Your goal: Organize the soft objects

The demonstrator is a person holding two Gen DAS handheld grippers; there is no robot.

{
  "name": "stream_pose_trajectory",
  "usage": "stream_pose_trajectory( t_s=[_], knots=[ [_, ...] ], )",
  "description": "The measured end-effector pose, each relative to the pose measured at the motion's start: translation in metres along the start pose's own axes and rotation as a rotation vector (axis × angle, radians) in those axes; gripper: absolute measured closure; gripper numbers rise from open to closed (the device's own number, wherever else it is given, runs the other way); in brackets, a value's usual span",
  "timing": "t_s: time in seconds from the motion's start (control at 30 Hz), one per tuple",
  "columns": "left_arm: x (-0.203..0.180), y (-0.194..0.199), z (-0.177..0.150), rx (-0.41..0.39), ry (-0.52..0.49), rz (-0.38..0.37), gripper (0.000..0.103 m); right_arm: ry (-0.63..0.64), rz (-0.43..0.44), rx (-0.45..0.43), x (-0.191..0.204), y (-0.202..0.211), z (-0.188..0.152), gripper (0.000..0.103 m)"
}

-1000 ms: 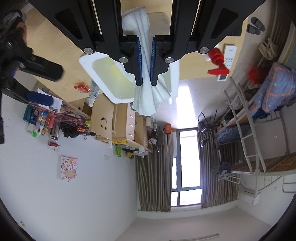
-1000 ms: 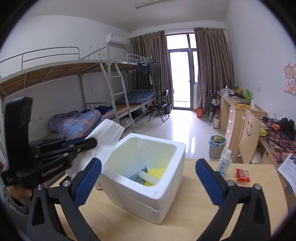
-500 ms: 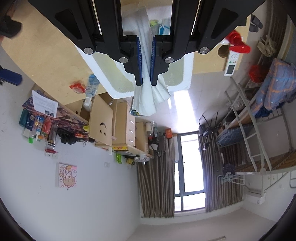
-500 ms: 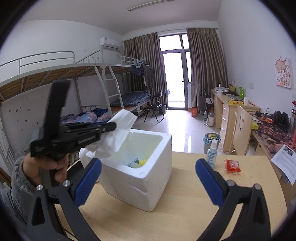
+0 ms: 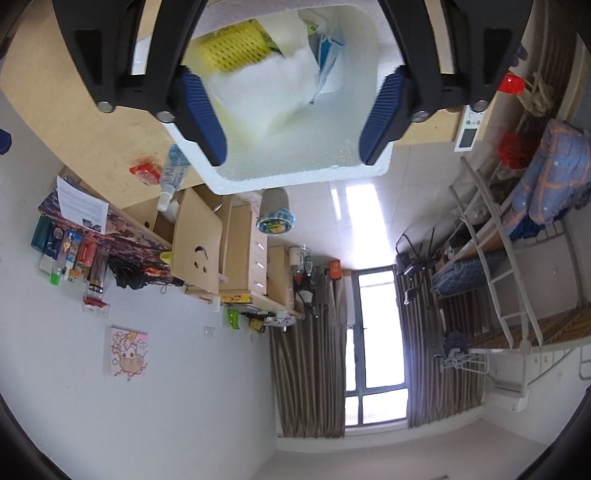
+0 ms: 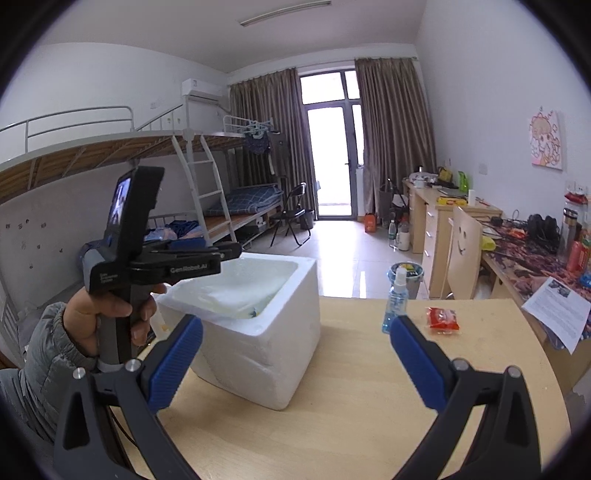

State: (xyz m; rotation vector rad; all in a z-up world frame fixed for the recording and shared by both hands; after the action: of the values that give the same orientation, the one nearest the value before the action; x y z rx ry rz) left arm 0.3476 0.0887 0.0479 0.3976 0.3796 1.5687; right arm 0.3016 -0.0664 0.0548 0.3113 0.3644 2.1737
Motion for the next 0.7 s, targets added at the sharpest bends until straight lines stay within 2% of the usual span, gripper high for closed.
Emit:
stream_pose_trajectory(
  t_s=[0.03,0.13,0.27,0.7],
  knots=[
    [-0.002,0.004,0.0,-0.012,-0.006,0.003,0.018,-0.003,-0.001,0.0,-0.001,0.001,0.0,0.001],
    [-0.008,0.013,0.001,-0.031,-0.022,-0.003,0.014,-0.011,-0.006,-0.002,-0.002,0.005,-0.003,0.001],
    [-0.011,0.027,0.001,-0.052,-0.014,-0.006,0.003,-0.018,-0.004,-0.005,-0.002,0.011,-0.004,0.001],
    [-0.036,0.129,-0.014,-0.161,-0.017,-0.001,0.001,-0.022,0.007,-0.06,0.013,0.058,-0.007,0.0]
  ],
)
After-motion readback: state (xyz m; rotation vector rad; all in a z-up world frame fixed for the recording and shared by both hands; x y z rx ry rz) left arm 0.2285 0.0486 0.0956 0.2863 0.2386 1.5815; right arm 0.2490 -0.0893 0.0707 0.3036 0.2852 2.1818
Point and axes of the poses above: each gripper's, at about its wrist camera, not at the fingertips, and y roughly against the way its jaws point, x to its left, z to its top, the point moved 5 cm from there along -y, roughly the way its jaws point, and after that the axes turned 1 degree about -z, right-handed, at the moved point
